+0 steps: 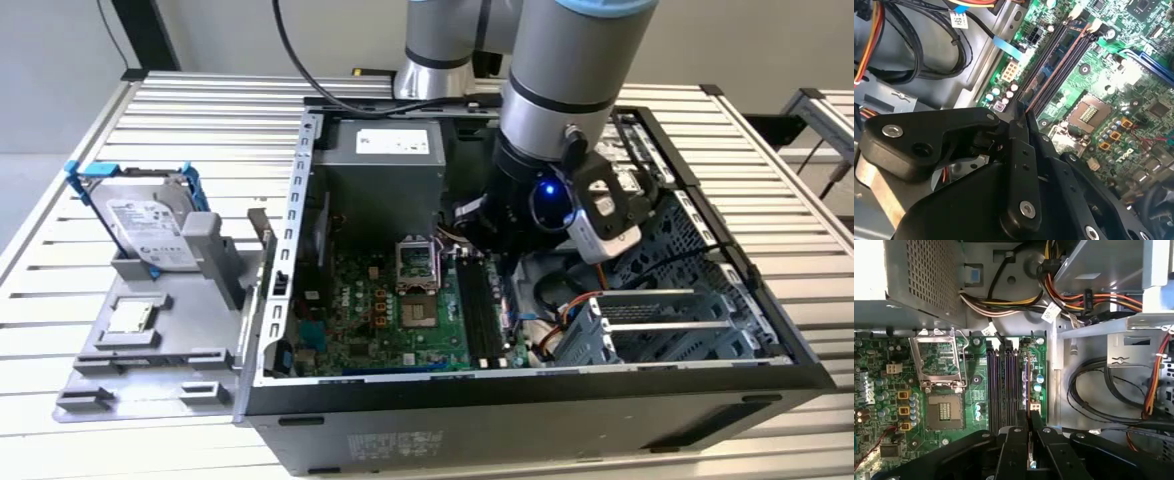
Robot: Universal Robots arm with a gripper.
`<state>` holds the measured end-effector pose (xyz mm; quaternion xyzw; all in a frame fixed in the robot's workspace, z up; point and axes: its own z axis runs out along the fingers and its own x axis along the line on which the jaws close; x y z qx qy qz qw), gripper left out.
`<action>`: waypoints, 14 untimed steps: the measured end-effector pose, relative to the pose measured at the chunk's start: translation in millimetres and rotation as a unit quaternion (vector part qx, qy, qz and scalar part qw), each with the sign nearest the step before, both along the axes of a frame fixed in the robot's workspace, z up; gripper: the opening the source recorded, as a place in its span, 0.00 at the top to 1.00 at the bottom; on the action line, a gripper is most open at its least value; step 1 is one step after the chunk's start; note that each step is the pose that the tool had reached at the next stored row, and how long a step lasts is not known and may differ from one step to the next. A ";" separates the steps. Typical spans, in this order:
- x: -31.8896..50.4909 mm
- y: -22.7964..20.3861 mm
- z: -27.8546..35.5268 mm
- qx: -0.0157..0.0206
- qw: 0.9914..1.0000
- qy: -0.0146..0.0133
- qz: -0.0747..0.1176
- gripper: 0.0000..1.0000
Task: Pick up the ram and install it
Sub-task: 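Insert the ram into the slot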
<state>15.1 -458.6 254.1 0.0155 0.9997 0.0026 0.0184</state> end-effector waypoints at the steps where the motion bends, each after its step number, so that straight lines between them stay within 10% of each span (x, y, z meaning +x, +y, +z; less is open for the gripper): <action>1: -0.1 0.0 -1.6 0.000 1.000 0.000 0.000 1.00; 14: -1.9 -0.2 -21.6 -0.001 1.000 0.004 0.005 1.00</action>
